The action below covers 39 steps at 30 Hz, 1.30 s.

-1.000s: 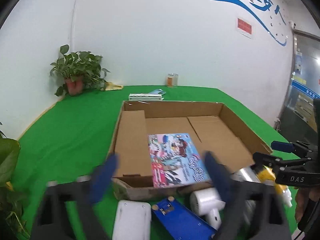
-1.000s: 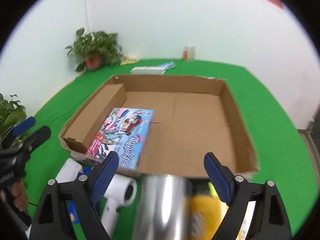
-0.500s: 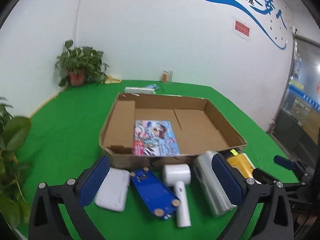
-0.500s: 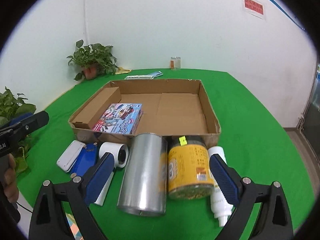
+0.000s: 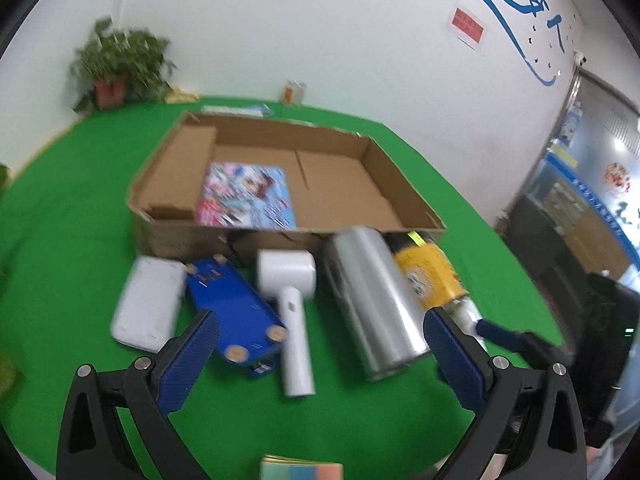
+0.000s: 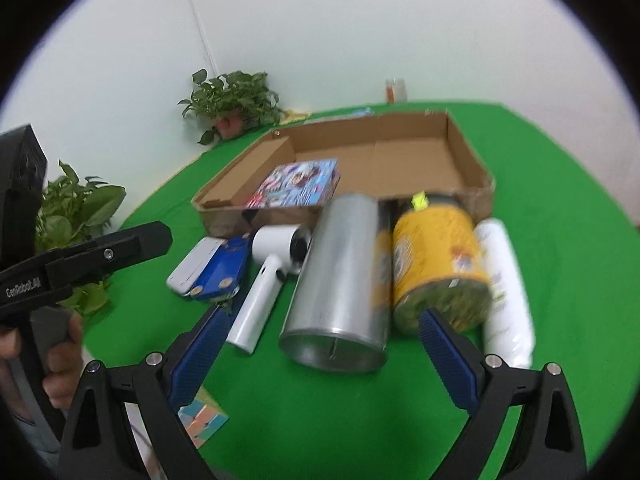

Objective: Organize rigid objects

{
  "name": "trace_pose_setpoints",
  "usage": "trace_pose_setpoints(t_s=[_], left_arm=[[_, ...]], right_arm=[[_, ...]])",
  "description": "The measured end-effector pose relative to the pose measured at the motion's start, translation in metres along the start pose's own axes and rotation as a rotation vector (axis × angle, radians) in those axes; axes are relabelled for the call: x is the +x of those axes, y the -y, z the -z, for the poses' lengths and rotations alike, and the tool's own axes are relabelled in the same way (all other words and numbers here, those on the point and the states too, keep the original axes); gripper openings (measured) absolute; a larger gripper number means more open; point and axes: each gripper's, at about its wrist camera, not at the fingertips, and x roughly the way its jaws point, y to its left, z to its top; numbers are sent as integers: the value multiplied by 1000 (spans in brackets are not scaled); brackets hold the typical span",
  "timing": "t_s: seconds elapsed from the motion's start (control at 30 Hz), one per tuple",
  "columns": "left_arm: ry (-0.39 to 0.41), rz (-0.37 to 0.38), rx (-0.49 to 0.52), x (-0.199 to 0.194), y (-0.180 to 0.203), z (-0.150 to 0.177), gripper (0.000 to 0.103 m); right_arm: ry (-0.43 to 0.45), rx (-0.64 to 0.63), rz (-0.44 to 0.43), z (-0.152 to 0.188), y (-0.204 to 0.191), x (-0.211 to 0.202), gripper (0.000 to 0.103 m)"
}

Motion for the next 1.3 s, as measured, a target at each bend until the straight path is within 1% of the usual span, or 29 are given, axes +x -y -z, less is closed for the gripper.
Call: trace_pose_setpoints(t_s=[0.07,0.13,0.2,0.27,0.3,0.33,0.37,0.43,0.47,0.57,0.67,0.73,0.77,0.8,0.87,0.93,1.03,1.1,1.17,1.23,1.27,1.3], left_arm=[[-60,86,-29,16,0,1,102],[-110,144,-41,34,2,0,102],[-139,173,-39,48,4,-2,101],[-181,205,-47,62,6,-5,101],[-202,223,-56,69,8,-6,101],[-209,237,-62,73,9,-7,101],[-213,242,-66,74,9,-7,101],[-228,259,-64,79,12,-6,101],[-240,266,-63,81,13,-4,101],[-289,263,-76,91,17,4,101],[-352,285,-87,103,22,12,97],[-388,305,-104,113,24,18,97],[-395,306,-106,116,25,19,95],[-408,301,-105,120,27,21,91],[-434,300,-111,127,28,23,89],[-448,295,-123,132,28,24,89],[-447,302,-130,134,26,26,89],[-446,299,-134,137,23,24,89],[-447,305,-133,138,23,23,88],[-450,306,-141,140,22,23,88],[-453,307,-149,141,21,24,88],[-453,308,-159,141,19,25,88]], right_arm=[[-38,54,-33,0,7,10,96],[-64,91,-55,-1,11,18,95],[-79,119,-58,-2,13,23,95],[-106,153,-54,-3,16,31,92],[-123,163,-50,-1,16,35,87],[-152,173,-42,1,17,41,77],[-173,176,-30,4,18,45,75],[-160,172,-38,7,18,41,74],[-159,165,-34,8,18,40,74],[-149,87,2,19,11,25,74],[-146,-17,38,35,1,5,74],[-158,-75,66,42,-7,-4,74],[-165,-91,70,43,-9,-6,74],[-172,-118,64,45,-14,-9,74],[-176,-133,15,46,-18,-14,74],[-178,-74,-43,41,-9,-18,74],[-181,75,-103,30,18,-19,74],[-222,164,-125,25,37,-10,74],[-274,208,-147,26,43,3,75],[-315,264,-211,29,44,15,75],[-334,264,-226,30,41,21,75],[-336,249,-222,29,38,22,76]])
